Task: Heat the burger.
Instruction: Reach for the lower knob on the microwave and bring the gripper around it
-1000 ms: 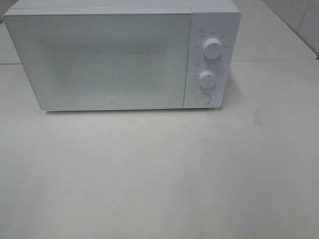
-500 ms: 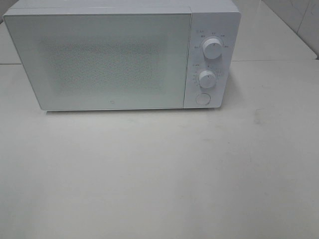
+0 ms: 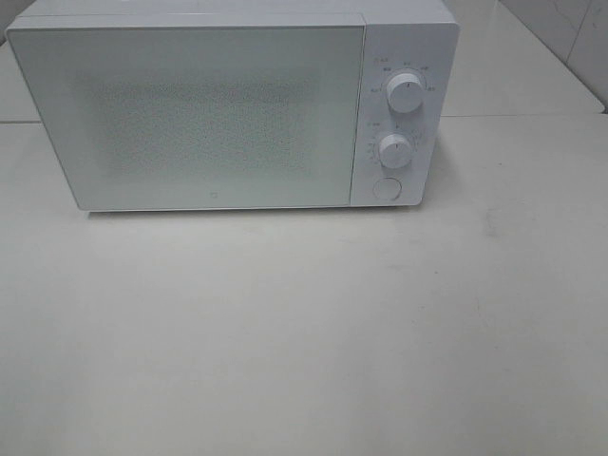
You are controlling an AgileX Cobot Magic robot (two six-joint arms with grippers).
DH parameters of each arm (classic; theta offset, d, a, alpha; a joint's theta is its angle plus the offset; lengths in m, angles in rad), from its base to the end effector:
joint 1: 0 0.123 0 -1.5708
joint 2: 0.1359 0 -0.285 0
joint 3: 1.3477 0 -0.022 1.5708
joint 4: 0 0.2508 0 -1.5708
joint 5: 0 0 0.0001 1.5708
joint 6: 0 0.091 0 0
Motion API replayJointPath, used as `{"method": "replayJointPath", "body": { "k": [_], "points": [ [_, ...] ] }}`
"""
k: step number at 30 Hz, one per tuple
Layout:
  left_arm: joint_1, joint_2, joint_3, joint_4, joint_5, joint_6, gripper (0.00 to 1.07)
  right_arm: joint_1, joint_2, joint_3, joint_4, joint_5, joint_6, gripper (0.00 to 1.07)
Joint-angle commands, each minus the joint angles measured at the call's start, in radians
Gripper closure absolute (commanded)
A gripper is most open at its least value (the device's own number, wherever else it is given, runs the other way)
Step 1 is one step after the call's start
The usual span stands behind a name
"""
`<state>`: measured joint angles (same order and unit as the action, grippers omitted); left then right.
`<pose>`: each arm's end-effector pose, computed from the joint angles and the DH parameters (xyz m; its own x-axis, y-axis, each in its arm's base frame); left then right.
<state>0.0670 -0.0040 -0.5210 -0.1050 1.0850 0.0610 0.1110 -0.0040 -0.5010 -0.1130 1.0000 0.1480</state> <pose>-0.0086 -0.0090 0.2814 -0.4521 -0.0185 -0.8918 0.0211 0.9993 -0.0315 -0.0025 -0.0090 0.2830 -0.3921 0.0431 -0.9189 0.0104 0.9990 0.0424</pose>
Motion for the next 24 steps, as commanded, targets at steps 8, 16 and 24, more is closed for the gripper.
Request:
{"method": "replayJointPath", "body": {
  "k": [8,16,24],
  "points": [
    [0.0,-0.017,0.004,-0.006,-0.013,-0.004,0.06,-0.006,0.04,-0.016,0.014,-0.034,-0.005,0.32],
    [0.0,-0.017,0.004,-0.006,-0.013,-0.004,0.06,-0.006,0.192,-0.025,0.048,-0.225,-0.004,0.32],
    [0.0,-0.017,0.004,-0.006,-0.013,-0.004,0.06,-0.006,0.373,-0.025,0.052,-0.375,-0.004,0.32]
  ]
}}
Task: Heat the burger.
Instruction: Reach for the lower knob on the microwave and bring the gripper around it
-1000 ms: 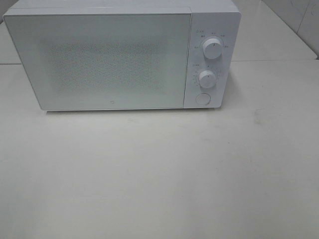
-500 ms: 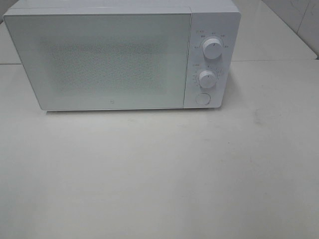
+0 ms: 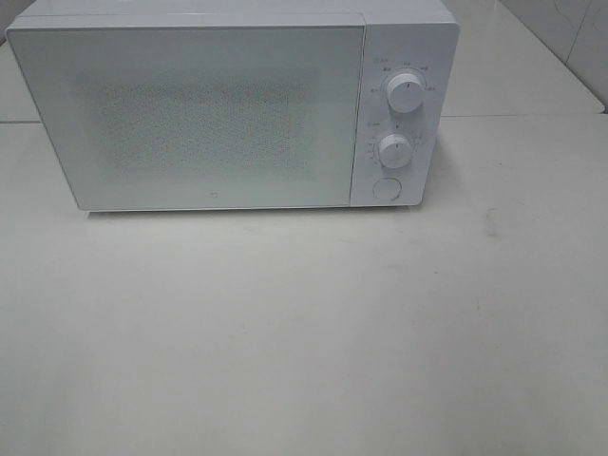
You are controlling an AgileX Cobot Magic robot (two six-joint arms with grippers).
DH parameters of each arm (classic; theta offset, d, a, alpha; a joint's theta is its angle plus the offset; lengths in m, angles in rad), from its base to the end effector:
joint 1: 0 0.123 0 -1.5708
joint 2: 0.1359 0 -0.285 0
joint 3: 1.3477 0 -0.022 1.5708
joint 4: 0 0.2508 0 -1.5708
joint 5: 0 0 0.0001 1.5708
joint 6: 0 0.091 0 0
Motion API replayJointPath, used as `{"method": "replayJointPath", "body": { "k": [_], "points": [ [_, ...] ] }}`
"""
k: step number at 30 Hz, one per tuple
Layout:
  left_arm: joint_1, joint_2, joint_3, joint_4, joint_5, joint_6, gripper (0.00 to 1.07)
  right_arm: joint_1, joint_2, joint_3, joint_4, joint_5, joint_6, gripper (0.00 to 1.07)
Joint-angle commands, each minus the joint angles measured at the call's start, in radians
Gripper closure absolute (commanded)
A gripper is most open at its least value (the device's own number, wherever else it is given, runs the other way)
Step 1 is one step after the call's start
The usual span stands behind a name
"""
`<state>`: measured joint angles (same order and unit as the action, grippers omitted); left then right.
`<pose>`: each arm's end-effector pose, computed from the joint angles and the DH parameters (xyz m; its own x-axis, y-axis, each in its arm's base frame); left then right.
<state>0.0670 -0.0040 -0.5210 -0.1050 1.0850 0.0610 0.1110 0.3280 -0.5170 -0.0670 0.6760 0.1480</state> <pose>-0.0086 -0.0090 0.2814 -0.4521 -0.0185 -0.8918 0.0211 0.9993 -0.0315 0.0642 0.0033 0.3047 -0.3910 0.0525 -0.9189 -0.0351 0.9968 0.0719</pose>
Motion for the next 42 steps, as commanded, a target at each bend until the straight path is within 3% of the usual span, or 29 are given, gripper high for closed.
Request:
{"method": "replayJointPath", "body": {
  "k": [1,13,42],
  "points": [
    [0.0,-0.017,0.004,-0.006,-0.013,-0.004,0.06,-0.006,0.041,-0.009,0.006,-0.051,-0.004,0.32],
    [0.0,-0.017,0.004,-0.006,-0.013,-0.004,0.06,-0.006,0.259,0.0,0.006,-0.203,-0.005,0.32],
    [0.0,-0.017,0.004,-0.006,-0.013,-0.004,0.06,-0.006,0.759,0.025,0.014,-0.788,0.003,0.32]
  ]
}}
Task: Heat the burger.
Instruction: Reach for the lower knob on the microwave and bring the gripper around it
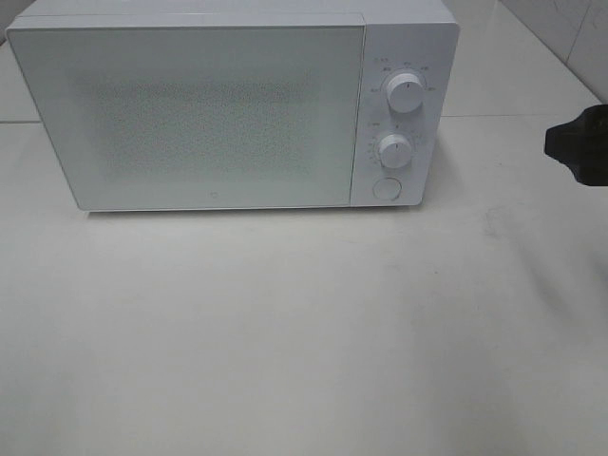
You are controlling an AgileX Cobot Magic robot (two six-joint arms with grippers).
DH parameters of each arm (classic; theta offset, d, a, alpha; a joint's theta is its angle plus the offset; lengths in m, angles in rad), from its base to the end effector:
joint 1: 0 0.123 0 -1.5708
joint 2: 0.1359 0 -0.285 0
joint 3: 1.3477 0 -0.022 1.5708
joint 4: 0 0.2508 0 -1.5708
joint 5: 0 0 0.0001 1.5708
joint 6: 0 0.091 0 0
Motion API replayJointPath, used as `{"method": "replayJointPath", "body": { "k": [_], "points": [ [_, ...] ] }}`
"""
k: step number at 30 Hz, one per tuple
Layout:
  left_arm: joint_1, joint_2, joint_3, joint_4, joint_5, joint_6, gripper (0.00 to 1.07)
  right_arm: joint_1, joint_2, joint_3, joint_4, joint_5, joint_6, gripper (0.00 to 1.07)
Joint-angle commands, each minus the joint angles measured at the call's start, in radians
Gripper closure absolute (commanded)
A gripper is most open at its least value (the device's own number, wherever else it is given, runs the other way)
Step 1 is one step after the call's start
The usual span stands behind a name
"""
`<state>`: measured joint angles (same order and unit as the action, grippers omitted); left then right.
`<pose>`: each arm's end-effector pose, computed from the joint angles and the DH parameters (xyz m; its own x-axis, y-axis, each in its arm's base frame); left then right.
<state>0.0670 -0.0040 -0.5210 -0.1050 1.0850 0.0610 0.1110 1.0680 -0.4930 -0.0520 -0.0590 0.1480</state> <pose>-0.0086 -0.0090 0.2814 -0.4521 -0.0185 -0.8918 0.0211 0.9993 -0.0315 0.2110 0.0238 0.2530 -0.4223 0.0495 -0.9051 -0.0734 0.9934 0.0885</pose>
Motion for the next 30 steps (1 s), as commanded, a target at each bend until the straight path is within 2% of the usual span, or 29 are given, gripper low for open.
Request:
{"method": "replayJointPath", "body": {
  "k": [1,8,15,21,22,23,24,29,30],
  "points": [
    [0.0,-0.017,0.004,-0.006,-0.013,-0.004,0.06,-0.006,0.055,0.001,-0.001,-0.097,0.003,0.32],
    [0.0,-0.017,0.004,-0.006,-0.013,-0.004,0.06,0.01,0.146,0.001,-0.001,-0.238,-0.006,0.32],
    [0.0,-0.017,0.004,-0.006,-0.013,-0.004,0.06,0.076,0.26,0.001,0.031,-0.398,-0.066,0.32],
    [0.0,-0.017,0.004,-0.006,-0.013,-0.004,0.06,0.155,0.352,0.001,0.175,-0.498,-0.21,0.32],
    [0.0,-0.017,0.004,-0.006,-0.013,-0.004,0.06,0.184,0.379,0.001,0.241,-0.535,-0.28,0.32],
    [0.0,-0.017,0.004,-0.006,-0.013,-0.004,0.06,0.184,0.379,0.001,0.241,-0.535,-0.28,0.32],
    [0.0,-0.017,0.004,-0.006,-0.013,-0.004,0.06,0.218,0.407,0.001,0.305,-0.573,-0.332,0.32],
    [0.0,-0.017,0.004,-0.006,-0.013,-0.004,0.06,0.294,0.457,0.001,0.423,-0.674,-0.422,0.32],
    [0.0,-0.017,0.004,-0.006,-0.013,-0.004,0.06,0.336,0.483,0.001,0.48,-0.728,-0.454,0.32]
  ]
}}
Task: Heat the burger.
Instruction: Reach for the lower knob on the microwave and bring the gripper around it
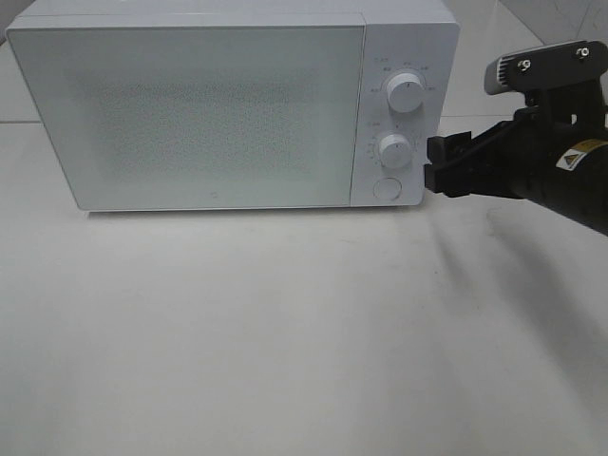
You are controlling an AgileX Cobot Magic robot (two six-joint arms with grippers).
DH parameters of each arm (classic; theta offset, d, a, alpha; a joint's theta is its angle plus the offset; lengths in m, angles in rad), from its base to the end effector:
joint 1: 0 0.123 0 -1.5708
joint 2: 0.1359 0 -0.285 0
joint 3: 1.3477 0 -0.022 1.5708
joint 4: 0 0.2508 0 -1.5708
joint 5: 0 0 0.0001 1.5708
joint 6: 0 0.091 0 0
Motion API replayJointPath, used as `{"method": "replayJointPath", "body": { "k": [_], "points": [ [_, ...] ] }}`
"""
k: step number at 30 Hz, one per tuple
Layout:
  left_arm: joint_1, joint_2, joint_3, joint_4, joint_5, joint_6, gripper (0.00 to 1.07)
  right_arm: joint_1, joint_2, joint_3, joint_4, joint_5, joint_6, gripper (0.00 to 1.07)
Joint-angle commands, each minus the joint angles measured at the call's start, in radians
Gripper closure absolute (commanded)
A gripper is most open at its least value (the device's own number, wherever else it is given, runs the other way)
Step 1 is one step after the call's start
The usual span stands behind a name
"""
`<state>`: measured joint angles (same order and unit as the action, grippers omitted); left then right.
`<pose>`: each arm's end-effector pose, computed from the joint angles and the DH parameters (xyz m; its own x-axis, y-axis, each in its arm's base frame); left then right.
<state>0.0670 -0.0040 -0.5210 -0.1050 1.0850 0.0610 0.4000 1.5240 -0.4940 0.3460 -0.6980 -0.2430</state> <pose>-0.0086 -0.0090 0.2814 -0.4521 -0.0185 -0.8918 0.0211 0.9993 -0.0315 0.2619 0.0892 0.1927 -0.2547 -0.0796 -0.9637 -0.1801 0.9831 -0.0336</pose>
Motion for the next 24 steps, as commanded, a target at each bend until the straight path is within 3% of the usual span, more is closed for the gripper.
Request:
{"method": "replayJointPath", "body": {
  "k": [1,6,15,24],
  "points": [
    [0.0,-0.017,0.004,-0.006,-0.013,-0.004,0.06,0.047,0.027,0.002,0.082,-0.089,-0.063,0.32],
    [0.0,-0.017,0.004,-0.006,-0.013,-0.004,0.06,0.153,0.109,0.002,0.26,-0.249,-0.094,0.32],
    [0.0,-0.017,0.004,-0.006,-0.013,-0.004,0.06,0.28,0.217,0.001,0.382,-0.398,-0.079,0.32],
    [0.0,-0.017,0.004,-0.006,-0.013,-0.004,0.06,0.342,0.281,-0.004,0.486,-0.502,-0.078,0.32]
  ]
}}
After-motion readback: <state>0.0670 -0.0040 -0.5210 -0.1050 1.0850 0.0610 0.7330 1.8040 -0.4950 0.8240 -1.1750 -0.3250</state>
